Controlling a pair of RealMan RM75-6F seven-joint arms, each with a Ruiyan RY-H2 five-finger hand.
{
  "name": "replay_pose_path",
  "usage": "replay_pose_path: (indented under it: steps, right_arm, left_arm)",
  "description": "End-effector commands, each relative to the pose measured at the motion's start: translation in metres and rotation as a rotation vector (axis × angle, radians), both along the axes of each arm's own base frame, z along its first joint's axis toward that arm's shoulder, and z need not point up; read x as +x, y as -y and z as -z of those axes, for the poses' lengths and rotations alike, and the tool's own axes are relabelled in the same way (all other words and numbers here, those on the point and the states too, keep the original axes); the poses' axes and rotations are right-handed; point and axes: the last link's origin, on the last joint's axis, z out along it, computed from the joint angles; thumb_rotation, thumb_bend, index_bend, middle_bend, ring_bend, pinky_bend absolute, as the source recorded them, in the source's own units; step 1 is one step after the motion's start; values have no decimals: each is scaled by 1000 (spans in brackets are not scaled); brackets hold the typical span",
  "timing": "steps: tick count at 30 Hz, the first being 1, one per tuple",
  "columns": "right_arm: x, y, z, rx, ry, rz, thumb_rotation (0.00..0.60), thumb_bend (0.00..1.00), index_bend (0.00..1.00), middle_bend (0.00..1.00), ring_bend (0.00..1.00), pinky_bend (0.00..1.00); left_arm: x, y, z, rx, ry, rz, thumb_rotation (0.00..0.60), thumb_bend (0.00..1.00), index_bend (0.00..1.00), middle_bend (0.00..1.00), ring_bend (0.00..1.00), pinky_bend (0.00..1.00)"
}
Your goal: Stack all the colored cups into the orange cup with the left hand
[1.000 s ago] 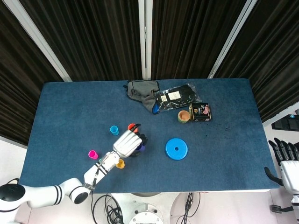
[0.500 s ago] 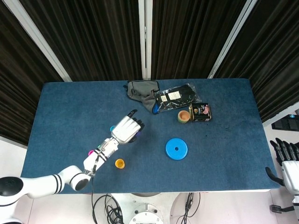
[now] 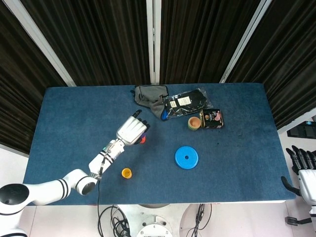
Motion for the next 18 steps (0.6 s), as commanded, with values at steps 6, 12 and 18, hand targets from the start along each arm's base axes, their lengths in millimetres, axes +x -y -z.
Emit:
replay_pose_path:
  steps: [6, 12, 18]
  right_arm:
    - [0, 0, -1, -2, -2, 3, 600, 258, 0, 0, 0, 0]
    - [0, 0, -1, -6, 0, -3, 600, 258, 0, 0, 0, 0]
    - [-1, 0, -1, -3, -2, 2, 600, 258, 0, 0, 0, 0]
  left_arm:
    - [-3, -1, 7, 0, -20, 3, 600, 242, 519, 485, 507, 144]
    - [-8, -2, 8, 1, -48, -9, 600, 242, 494, 469, 465, 136]
    - [-6, 1, 9, 1, -59, 8, 600, 239, 411, 426, 417, 124]
